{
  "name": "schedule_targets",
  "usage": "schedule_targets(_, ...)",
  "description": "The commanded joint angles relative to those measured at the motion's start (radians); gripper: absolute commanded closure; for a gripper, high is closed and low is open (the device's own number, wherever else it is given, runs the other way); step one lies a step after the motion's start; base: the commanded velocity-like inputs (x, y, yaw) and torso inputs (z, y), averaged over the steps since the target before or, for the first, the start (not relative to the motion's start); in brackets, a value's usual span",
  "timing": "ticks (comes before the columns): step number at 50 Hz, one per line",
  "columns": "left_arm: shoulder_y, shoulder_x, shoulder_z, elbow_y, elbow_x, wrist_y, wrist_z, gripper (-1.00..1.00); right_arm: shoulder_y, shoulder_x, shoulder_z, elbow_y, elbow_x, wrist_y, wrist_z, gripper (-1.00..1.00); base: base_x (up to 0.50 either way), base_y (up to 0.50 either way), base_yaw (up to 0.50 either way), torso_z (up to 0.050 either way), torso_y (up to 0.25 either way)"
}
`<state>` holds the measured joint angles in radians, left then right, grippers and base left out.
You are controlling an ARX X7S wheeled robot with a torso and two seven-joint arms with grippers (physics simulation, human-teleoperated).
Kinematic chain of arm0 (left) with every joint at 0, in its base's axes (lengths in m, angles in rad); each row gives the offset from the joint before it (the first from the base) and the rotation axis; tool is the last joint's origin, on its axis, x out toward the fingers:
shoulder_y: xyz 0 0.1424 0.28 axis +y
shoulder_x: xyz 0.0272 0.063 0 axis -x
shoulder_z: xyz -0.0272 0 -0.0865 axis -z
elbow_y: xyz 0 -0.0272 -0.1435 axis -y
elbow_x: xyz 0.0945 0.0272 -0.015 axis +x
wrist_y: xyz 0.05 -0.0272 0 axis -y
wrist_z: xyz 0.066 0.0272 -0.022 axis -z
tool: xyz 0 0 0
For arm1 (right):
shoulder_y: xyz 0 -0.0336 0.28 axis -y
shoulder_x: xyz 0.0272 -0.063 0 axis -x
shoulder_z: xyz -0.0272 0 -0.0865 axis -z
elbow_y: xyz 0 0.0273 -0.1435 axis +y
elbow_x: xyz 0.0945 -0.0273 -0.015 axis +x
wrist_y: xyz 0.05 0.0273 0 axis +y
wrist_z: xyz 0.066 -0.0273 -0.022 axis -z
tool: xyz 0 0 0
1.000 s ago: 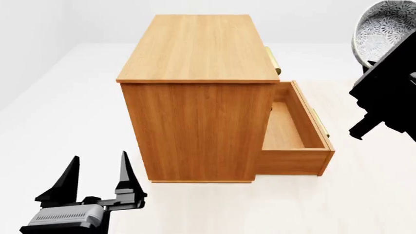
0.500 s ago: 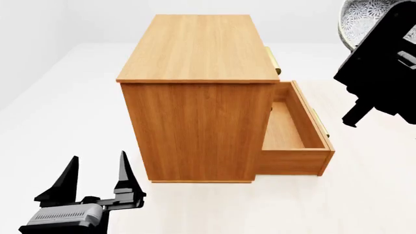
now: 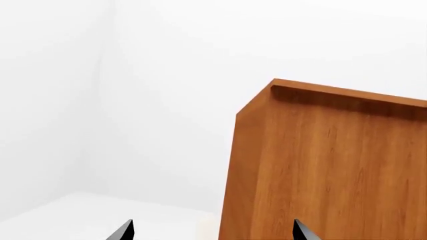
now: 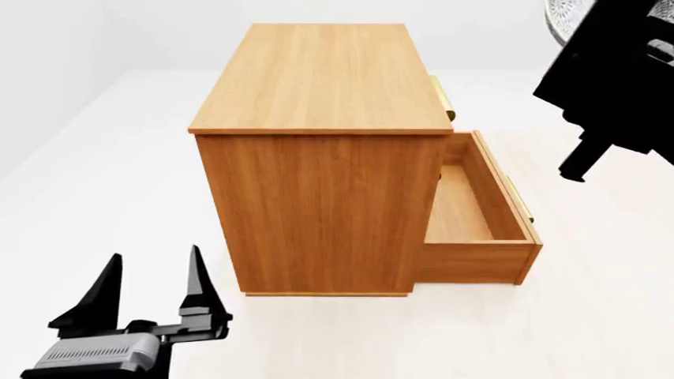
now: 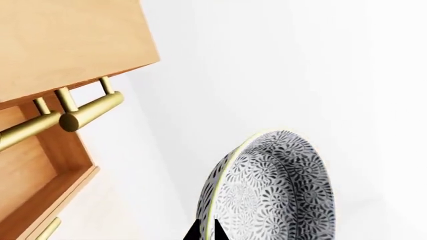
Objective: Put the bowl on top of the cabinet.
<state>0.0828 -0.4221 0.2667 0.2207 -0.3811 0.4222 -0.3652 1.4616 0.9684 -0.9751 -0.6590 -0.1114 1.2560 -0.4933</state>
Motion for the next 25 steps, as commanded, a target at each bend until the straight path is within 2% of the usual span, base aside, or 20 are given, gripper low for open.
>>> schedule_targets(1, 0.016, -0.012, -0.005, 0.011, -0.006, 0.007, 0.0, -1.0, 0.119, -0.029, -0.055, 0.005, -0.064, 0.03, -0.063, 1.0, 0.0, 0.0, 0.0, 0.0, 0.0)
schedule_targets(10, 0.019, -0.013, -0.008, 0.006, -0.01, 0.014, 0.0, -1.0, 0.115, -0.047, -0.004, -0.046, -0.017, 0.046, -0.101, 1.0, 0.0, 0.0, 0.0, 0.0, 0.001)
schedule_targets(25, 0.015, -0.014, -0.005, 0.0, -0.018, 0.012, 0.002, -1.0, 0.11, -0.137, 0.315, -0.108, 0.179, 0.153, -0.24, 1.0, 0.0, 0.0, 0.0, 0.0, 0.0)
